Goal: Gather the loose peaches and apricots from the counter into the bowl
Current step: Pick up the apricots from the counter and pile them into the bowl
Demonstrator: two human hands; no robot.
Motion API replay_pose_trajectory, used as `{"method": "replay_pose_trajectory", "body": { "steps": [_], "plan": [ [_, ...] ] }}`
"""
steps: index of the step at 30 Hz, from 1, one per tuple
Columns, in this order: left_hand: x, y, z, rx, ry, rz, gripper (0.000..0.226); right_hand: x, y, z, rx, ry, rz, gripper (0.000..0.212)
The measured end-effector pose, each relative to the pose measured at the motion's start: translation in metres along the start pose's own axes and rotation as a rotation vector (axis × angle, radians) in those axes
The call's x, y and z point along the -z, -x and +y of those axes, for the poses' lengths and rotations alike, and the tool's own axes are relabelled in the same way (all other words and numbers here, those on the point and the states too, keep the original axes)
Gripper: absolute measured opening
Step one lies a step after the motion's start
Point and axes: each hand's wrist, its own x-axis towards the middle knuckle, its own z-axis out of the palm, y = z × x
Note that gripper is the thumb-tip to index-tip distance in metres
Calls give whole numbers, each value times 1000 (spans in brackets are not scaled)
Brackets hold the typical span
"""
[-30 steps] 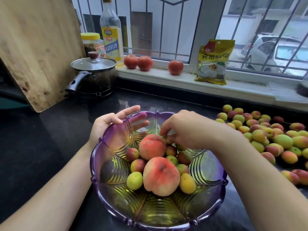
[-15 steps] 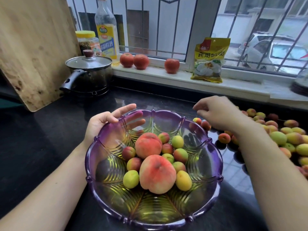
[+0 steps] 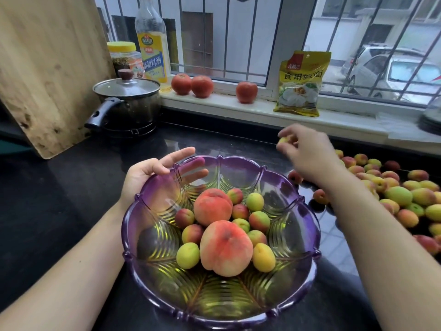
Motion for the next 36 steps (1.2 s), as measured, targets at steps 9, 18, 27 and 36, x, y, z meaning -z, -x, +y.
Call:
{"method": "replay_pose_trajectory", "body": {
  "steps": [9,18,27,36],
  "plan": [
    [0,1,1,-19,-18,-4,78,69,32,-56,276,-179,-495,25],
    [-3,3,1,-8,-16,-9,71,65,62,-66,355,97,-768,30],
    [-9,6,-2,-8,-19,-16,73,75,77,-43,309,-14,-709,32],
    [-9,7,0,3,-41,1,77,63,87,-52,344,256,-641,28]
  ]
}}
